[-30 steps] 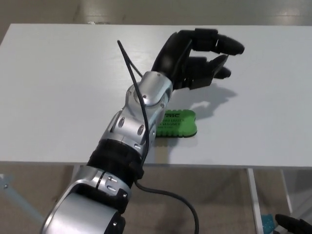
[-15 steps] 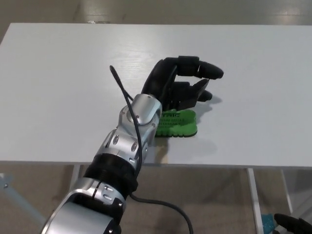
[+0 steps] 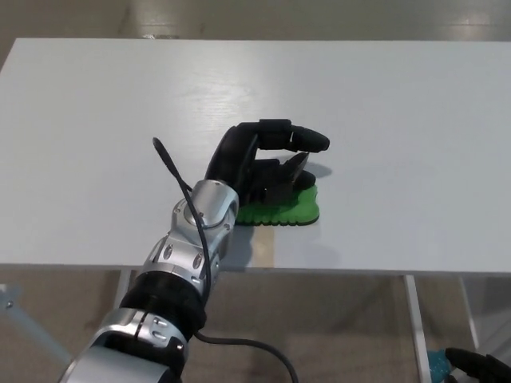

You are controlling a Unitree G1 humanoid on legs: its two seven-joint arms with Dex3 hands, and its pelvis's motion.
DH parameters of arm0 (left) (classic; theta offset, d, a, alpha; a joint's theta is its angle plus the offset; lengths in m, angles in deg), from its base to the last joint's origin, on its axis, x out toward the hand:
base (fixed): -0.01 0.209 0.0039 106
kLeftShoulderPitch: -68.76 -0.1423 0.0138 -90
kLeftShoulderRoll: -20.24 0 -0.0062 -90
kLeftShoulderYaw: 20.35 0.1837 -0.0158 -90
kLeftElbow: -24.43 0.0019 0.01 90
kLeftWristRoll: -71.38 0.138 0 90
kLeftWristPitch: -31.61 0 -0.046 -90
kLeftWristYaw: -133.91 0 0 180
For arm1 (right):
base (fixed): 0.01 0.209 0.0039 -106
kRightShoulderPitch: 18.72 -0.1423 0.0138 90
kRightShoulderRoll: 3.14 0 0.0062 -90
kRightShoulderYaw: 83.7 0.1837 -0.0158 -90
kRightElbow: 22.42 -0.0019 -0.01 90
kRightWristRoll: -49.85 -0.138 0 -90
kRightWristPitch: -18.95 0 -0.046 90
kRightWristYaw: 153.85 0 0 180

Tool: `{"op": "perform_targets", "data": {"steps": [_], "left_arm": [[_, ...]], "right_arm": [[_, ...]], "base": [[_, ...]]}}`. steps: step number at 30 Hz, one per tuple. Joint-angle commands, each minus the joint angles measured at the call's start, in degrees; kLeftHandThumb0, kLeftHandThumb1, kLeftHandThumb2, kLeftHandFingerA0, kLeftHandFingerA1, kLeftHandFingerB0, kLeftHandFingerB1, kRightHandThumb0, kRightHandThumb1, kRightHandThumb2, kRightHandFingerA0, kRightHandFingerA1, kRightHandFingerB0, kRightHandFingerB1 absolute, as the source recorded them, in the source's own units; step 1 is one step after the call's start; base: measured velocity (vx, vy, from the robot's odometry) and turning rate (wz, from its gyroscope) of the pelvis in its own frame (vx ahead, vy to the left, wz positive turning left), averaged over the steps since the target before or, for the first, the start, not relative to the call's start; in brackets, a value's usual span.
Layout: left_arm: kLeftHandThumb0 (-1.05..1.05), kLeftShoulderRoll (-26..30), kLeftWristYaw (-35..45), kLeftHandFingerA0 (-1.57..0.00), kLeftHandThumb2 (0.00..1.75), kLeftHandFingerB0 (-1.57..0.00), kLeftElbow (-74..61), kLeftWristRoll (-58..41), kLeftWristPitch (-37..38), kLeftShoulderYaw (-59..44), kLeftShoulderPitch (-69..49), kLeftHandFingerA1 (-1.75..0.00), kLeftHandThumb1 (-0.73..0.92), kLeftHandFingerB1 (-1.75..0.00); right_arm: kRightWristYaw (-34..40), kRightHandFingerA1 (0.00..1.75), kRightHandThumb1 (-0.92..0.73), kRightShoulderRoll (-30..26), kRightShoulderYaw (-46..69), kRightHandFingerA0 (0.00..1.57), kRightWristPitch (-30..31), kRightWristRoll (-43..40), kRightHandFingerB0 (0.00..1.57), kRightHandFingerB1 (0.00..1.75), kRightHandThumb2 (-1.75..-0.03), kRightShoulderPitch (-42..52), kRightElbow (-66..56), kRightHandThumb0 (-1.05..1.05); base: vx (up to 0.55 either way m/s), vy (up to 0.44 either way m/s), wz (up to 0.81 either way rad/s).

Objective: Use the left hand to press on the green eraser and wipe the desk from center to the left and then back to center.

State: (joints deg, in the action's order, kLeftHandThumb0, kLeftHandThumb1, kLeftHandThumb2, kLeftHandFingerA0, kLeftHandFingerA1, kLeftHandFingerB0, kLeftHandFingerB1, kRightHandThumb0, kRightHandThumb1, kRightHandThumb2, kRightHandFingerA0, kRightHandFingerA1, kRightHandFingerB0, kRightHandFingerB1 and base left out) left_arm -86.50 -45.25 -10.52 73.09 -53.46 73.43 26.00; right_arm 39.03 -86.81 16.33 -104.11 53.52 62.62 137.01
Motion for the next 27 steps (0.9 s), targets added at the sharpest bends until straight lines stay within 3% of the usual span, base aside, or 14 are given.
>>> {"op": "perform_targets", "data": {"steps": [1, 27], "left_arm": [[-0.19, 1.26, 0.04, -1.02, 0.66, -1.0, 2.21, -0.16, 2.65, -1.58, -2.83, -0.52, 0.81, -0.57], [-0.18, 1.97, 0.05, -1.02, 0.66, -1.0, 6.73, 0.36, 7.54, -3.56, -5.41, -0.52, 0.81, -0.57]], "right_arm": [[0.45, 0.53, -0.68, 0.26, -0.11, 0.79, 0.02, -0.21, 0.79, 0.48, -0.61, 0.25, 0.2, -0.44], [2.27, 0.5, -0.69, -0.18, -2.02, 0.8, 0.27, 1.44, 0.79, 0.48, -0.62, 0.17, 0.45, -0.47]], "base": [[0.0, 0.0, 0.0], [0.0, 0.0, 0.0]]}}
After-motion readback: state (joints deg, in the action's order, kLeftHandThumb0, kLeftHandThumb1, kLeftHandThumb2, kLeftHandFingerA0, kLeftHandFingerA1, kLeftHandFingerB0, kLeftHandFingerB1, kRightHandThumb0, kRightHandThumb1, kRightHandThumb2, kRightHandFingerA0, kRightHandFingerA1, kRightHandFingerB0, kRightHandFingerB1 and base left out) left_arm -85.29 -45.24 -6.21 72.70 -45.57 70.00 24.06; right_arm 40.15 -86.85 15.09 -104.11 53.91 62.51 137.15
